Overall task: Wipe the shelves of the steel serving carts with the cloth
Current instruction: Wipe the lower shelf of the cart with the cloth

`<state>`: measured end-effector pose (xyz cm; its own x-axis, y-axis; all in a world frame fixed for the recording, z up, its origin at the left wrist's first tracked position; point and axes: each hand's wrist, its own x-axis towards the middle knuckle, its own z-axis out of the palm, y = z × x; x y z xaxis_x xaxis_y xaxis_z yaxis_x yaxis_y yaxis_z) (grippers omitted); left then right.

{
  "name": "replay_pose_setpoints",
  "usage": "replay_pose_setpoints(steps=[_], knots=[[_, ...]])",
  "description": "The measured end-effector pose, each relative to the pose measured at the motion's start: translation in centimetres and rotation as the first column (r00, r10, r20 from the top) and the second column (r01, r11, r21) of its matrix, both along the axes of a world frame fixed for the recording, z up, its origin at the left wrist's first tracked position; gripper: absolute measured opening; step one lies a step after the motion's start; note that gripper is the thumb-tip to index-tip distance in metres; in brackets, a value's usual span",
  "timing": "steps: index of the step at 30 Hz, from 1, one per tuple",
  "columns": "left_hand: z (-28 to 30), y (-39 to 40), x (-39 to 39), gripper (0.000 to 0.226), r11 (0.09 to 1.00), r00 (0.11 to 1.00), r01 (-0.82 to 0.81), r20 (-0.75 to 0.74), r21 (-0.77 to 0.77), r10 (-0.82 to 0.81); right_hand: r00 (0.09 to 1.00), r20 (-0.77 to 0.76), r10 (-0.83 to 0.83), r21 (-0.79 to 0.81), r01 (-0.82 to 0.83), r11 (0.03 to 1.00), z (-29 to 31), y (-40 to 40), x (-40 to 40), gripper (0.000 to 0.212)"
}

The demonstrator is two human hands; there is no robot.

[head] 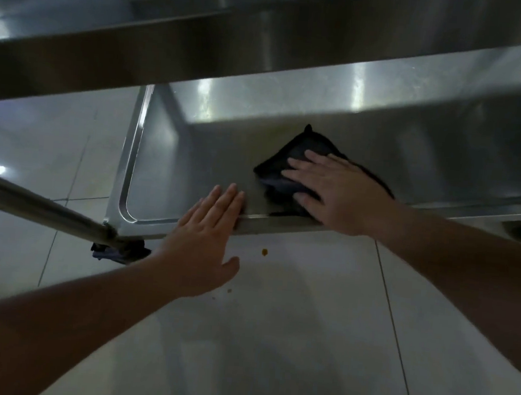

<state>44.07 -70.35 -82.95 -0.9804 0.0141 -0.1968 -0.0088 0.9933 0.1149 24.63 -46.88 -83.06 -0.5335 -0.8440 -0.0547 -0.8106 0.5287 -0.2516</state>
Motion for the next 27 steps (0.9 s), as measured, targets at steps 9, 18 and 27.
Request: replay_pose_setpoints(steps=[9, 18, 27], knots=[[-0.6, -8.7, 4.6, 0.121, 0.973, 0.975, -0.217, 0.023, -0.076, 0.22, 0.523, -0.008, -0.853, 0.107, 0.848, 0.519, 0.3, 3.1, -9.1, 0.066], [-1.7, -8.4, 4.8, 0.117, 0.972, 0.973, -0.231, -0.01, -0.043, 0.231, 0.992, 0.069, -0.104, 0.101, 0.097, 0.99, 1.0, -13.3, 1.3, 0.068], [-2.7, -8.7, 4.9, 0.112, 0.972, 0.971, -0.232, -0.069, -0.028, 0.23, 0.955, 0.033, -0.296, 0.001, 0.296, 0.955, 0.4, -1.2, -5.7, 0.052]])
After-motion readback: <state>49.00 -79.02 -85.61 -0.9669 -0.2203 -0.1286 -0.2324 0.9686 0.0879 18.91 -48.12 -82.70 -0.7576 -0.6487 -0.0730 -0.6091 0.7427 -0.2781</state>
